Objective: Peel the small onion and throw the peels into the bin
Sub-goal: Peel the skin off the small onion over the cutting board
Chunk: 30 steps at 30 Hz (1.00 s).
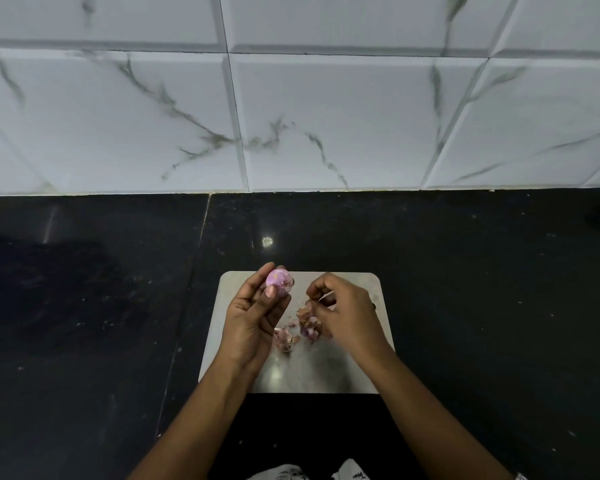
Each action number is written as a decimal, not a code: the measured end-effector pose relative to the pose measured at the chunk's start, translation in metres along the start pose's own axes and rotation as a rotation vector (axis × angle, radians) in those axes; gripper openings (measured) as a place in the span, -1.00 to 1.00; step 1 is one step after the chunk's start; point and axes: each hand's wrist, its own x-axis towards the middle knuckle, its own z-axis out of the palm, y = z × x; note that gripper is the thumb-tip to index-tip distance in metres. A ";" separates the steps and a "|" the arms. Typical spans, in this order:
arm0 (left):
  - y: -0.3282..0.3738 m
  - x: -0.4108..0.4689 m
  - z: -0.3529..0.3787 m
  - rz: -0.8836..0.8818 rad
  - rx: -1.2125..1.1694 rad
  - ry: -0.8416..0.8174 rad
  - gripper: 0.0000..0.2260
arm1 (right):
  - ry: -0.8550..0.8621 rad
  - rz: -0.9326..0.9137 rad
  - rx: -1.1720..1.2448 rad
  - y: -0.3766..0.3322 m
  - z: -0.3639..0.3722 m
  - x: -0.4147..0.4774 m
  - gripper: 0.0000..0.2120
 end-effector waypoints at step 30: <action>0.005 -0.003 0.002 0.213 0.250 -0.078 -0.64 | 0.020 -0.270 0.100 -0.037 -0.008 0.003 -0.86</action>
